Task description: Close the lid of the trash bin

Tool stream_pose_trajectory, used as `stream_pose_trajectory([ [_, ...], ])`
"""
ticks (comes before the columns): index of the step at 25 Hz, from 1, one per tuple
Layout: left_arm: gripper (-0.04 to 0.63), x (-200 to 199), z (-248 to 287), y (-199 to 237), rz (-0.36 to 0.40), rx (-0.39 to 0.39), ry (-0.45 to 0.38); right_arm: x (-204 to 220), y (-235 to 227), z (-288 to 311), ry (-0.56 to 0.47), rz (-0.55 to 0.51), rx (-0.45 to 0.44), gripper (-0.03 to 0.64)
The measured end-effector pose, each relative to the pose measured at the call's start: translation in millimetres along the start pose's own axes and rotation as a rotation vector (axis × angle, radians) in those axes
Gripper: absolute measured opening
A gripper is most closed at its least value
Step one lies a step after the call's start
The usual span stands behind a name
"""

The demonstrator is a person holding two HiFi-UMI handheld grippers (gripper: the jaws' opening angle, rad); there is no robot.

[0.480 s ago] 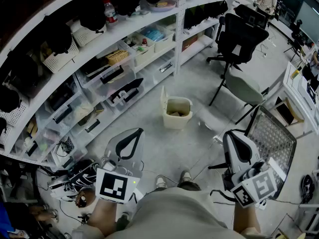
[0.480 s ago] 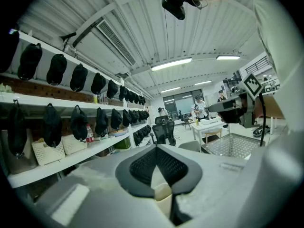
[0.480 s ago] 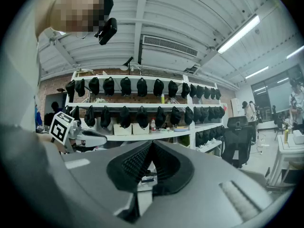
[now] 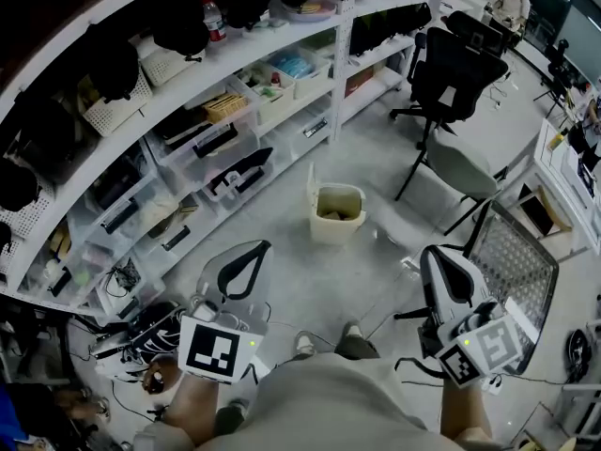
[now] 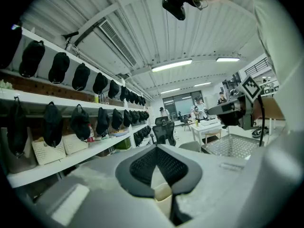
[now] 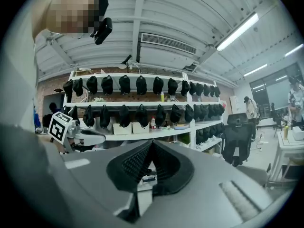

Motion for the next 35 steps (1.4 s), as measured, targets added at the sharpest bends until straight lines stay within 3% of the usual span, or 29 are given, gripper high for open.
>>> stream_pose_trajectory([
  [12, 0.002, 8, 41, 27, -0.018, 0.019, 0.023, 18, -25, 39, 0.060, 0.030, 0.021, 0.003],
  [19, 0.002, -2, 117, 47, -0.013, -0.002, 0.070, 21, -87, 101, 0.094, 0.060, -0.010, 0.003],
  [26, 0.002, -19, 229, 63, 0.006, -0.011, 0.147, 19, -178, 180, 0.114, 0.096, -0.050, 0.003],
  [30, 0.002, -39, 281, 67, 0.025, -0.034, 0.100, 11, -217, 218, 0.127, 0.105, -0.099, 0.003],
  [35, 0.002, -54, 323, 65, 0.064, -0.042, 0.111, -4, -260, 248, 0.115, 0.067, -0.105, 0.003],
])
Point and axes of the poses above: the fingertips, and each gripper's own axes: z forward along the fingers, y to its left, x out of its underside, the point moved 4 cm from there along -z, backward along the fingers, and after that the axes turned 8 degrees about y, right-handed, at the moved point
